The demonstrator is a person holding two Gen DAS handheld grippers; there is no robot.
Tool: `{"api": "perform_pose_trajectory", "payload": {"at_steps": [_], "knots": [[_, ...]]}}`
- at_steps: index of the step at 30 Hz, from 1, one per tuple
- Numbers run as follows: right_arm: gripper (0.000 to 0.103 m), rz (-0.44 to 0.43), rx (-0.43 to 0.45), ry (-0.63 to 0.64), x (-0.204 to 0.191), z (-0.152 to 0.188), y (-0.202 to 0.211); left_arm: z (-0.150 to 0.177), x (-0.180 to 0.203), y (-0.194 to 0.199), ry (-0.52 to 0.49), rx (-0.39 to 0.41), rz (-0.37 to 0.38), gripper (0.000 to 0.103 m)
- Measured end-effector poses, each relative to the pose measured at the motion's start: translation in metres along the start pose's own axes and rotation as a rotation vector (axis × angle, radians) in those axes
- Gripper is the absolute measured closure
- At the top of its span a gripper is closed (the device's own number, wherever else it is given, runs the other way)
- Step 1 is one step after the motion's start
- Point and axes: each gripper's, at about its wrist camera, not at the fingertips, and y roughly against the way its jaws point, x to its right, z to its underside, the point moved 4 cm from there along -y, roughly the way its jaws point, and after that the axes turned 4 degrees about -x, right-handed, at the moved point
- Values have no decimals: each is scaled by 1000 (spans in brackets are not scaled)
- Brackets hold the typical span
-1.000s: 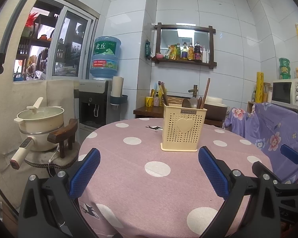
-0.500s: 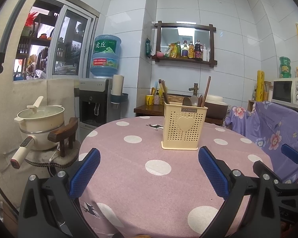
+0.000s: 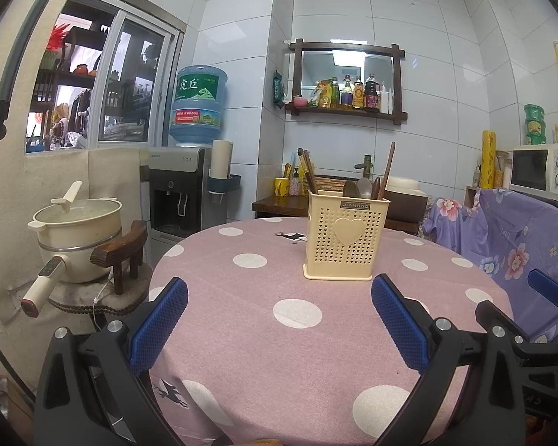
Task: Organize utensils
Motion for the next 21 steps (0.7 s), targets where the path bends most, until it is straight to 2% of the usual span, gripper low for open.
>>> {"api": "perform_pose_trajectory", "payload": {"at_steps": [21], "knots": [[6, -5, -3, 1, -2, 3, -4, 1, -5, -2, -3, -13, -7, 5]]}}
